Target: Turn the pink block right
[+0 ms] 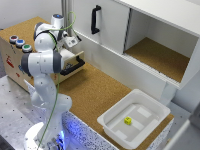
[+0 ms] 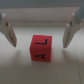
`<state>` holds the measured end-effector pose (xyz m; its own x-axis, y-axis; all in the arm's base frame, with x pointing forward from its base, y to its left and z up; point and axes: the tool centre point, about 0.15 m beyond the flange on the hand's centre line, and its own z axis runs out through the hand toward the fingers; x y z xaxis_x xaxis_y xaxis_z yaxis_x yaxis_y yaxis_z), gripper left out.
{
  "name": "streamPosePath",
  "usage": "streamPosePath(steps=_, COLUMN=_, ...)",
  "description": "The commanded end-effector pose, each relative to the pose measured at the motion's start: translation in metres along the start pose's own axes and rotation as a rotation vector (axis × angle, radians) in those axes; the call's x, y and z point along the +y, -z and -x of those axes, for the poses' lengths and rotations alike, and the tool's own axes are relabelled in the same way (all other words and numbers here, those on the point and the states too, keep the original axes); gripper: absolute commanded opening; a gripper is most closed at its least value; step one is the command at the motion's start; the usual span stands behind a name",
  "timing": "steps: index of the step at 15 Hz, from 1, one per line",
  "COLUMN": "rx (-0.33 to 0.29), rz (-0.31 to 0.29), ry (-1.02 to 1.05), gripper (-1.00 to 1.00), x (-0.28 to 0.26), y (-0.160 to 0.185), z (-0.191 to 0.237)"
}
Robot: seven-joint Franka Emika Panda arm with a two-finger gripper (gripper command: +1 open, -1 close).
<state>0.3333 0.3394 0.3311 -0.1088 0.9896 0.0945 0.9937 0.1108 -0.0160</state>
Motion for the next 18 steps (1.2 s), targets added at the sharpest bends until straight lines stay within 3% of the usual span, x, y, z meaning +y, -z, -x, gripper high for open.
streamPosePath(steps=1, rx=-0.087, rz=-0.052, ry=0.014, gripper=-1.00, x=0.017, y=-0.013, z=-0.001)
streamPosePath(steps=8, rx=-0.079, rz=-0.046, ry=-0.058, gripper=-1.00, x=0.009, y=-0.012, z=0.005)
streamPosePath(steps=11, rx=-0.030, rz=-0.045, ry=-0.115, gripper=-1.00, x=0.003, y=0.008, z=0.006)
streamPosePath(steps=15, rx=0.013, rz=0.003, ry=-0.231, gripper=-1.00, x=-0.004, y=0.043, z=0.012)
streamPosePath(steps=18, rx=-0.020, rz=0.049, ry=-0.371, gripper=-1.00, x=-0.004, y=0.044, z=0.020)
